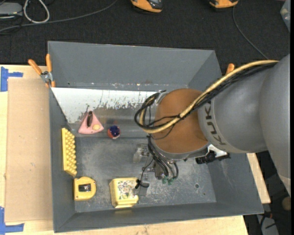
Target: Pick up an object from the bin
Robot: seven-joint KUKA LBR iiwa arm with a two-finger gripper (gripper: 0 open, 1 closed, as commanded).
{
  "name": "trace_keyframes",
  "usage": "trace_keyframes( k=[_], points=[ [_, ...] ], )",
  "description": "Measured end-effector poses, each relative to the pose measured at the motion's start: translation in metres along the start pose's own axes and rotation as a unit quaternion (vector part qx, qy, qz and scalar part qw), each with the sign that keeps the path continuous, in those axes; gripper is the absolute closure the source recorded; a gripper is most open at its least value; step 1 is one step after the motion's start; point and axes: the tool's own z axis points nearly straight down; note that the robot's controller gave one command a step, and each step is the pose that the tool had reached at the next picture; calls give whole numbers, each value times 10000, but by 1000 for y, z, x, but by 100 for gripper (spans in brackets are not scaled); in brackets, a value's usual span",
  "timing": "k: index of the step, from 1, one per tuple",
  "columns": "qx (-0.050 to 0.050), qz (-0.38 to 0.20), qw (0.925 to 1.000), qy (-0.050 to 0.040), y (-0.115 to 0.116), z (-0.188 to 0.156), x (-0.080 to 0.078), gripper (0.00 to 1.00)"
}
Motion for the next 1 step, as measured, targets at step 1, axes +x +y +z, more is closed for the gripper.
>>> trace_keyframes(
  k=[1],
  points=[
    [-2, 158, 9999, 15, 5, 38, 28, 0]
  ],
)
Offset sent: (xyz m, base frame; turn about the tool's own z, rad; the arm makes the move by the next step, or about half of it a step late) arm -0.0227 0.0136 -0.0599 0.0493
